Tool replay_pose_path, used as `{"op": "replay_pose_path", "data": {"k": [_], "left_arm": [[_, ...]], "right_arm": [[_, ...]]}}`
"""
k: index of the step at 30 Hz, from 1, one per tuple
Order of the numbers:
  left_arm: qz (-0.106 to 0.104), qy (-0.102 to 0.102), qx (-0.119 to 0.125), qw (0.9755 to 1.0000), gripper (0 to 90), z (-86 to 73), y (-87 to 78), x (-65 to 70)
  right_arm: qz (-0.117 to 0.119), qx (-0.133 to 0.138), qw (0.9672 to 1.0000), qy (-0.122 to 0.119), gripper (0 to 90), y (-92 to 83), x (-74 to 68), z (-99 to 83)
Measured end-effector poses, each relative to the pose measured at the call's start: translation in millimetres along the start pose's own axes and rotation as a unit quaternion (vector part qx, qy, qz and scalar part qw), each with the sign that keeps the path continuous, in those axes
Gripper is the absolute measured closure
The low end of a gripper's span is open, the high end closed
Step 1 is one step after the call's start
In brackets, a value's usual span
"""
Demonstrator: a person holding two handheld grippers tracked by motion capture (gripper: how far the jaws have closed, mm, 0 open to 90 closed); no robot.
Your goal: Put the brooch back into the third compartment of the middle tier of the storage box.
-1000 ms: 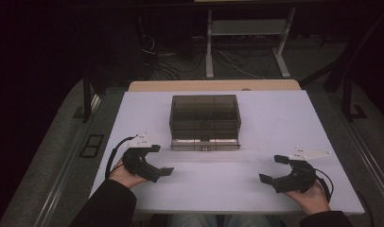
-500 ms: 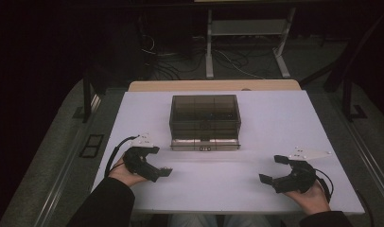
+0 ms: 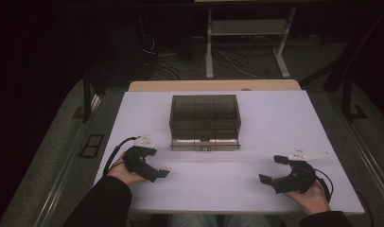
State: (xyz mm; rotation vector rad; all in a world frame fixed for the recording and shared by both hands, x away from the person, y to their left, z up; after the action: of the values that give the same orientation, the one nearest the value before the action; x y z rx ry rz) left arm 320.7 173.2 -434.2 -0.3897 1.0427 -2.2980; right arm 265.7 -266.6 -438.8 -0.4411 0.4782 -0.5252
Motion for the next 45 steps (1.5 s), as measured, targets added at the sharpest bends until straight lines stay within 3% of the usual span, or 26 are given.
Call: {"op": "replay_pose_path", "data": {"k": [8, 14, 29, 37, 45], "left_arm": [[0.001, 0.013, -0.029, 0.9995, 0.8, -5.5, 6.4, -3.8], [-0.021, 0.027, -0.039, 0.9987, 6.7, -7.5, 8.4, -2.2], [-0.044, 0.054, -0.062, 0.9956, 35.9, -12.9, 10.5, -4.0], [-0.042, 0.063, -0.070, 0.9947, 49.5, -14.2, 13.7, -4.5], [-0.025, 0.068, -0.070, 0.9949, 63.8, -14.3, 13.5, -6.3]], "right_arm": [[0.001, -0.002, 1.0000, -0.002, 0.3, 0.6, -0.1, -0.1], [0.002, -0.002, 1.0000, -0.002, 0.3, 0.6, 0.0, -0.1], [0.005, -0.003, 1.0000, 0.001, 0.3, 1.4, -1.2, 0.1], [0.006, -0.003, 1.0000, -0.002, 0.3, 1.8, -1.1, 0.3], [0.009, -0.002, 0.9999, -0.004, 0.3, 2.2, -1.7, 0.7]]}}
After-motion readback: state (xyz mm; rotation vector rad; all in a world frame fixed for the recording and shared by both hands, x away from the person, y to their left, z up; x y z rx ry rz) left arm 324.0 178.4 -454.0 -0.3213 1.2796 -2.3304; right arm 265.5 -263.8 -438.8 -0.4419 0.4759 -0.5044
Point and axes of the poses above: each handheld gripper's, and its own axes: y roughly forward along the jaws, z roughly out of its top, x roughly to its right, the point moved 3 cm from there along y, roughly forward along the jaws, and after that the axes turned 10 degrees about z, right-handed, at the moved point
